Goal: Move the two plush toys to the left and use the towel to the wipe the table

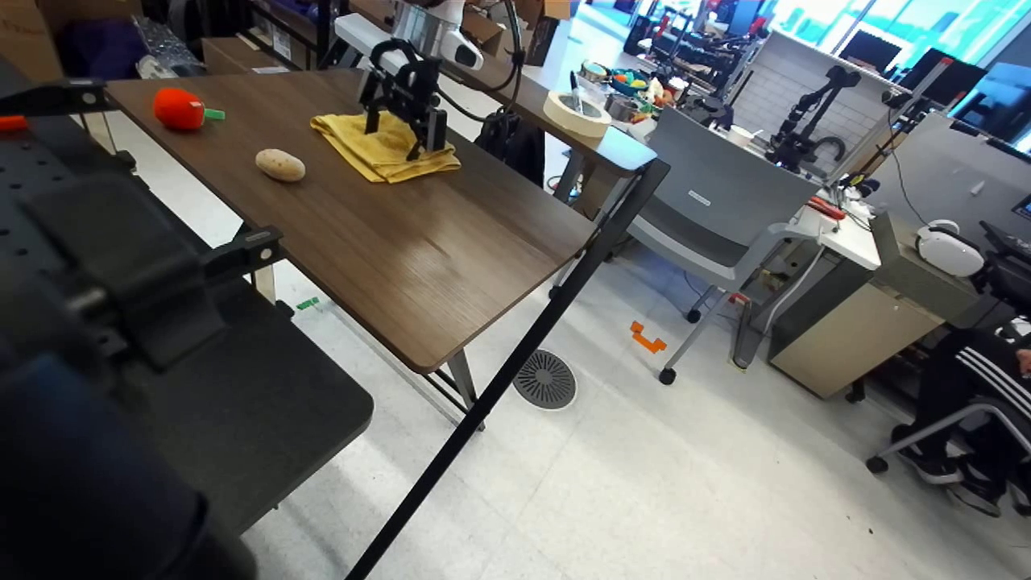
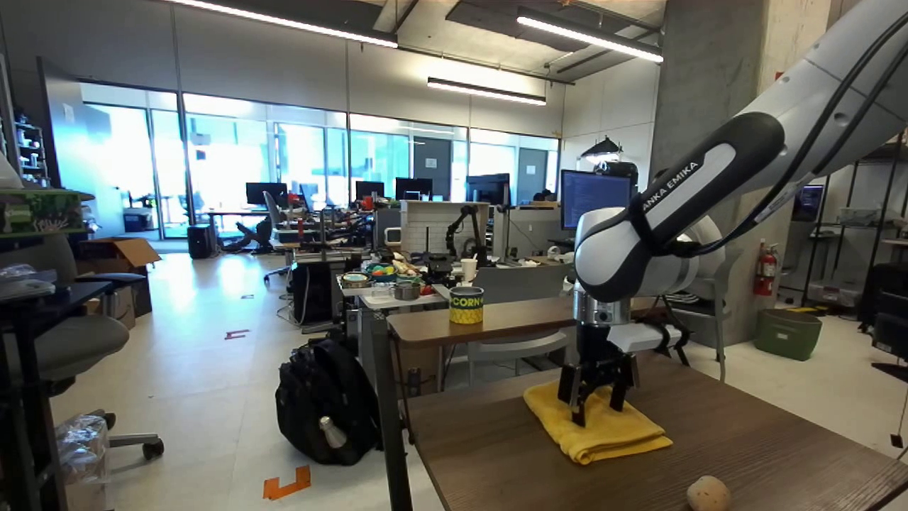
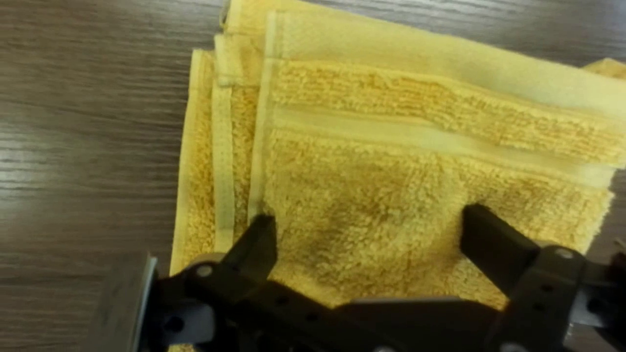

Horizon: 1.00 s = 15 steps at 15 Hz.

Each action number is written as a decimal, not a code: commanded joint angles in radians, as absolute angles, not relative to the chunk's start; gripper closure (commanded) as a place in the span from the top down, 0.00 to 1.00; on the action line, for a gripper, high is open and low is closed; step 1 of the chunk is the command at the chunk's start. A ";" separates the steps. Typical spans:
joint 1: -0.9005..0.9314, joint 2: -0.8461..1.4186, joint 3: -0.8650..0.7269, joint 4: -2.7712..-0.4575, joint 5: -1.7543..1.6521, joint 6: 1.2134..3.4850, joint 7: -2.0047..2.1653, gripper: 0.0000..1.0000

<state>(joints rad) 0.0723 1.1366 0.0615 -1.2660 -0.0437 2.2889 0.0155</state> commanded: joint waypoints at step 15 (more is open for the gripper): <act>0.045 1.100 0.059 -1.450 -0.046 2.650 -0.055 1.00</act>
<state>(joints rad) 0.0755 1.1303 0.0569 -1.3129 -0.0447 2.4570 0.0079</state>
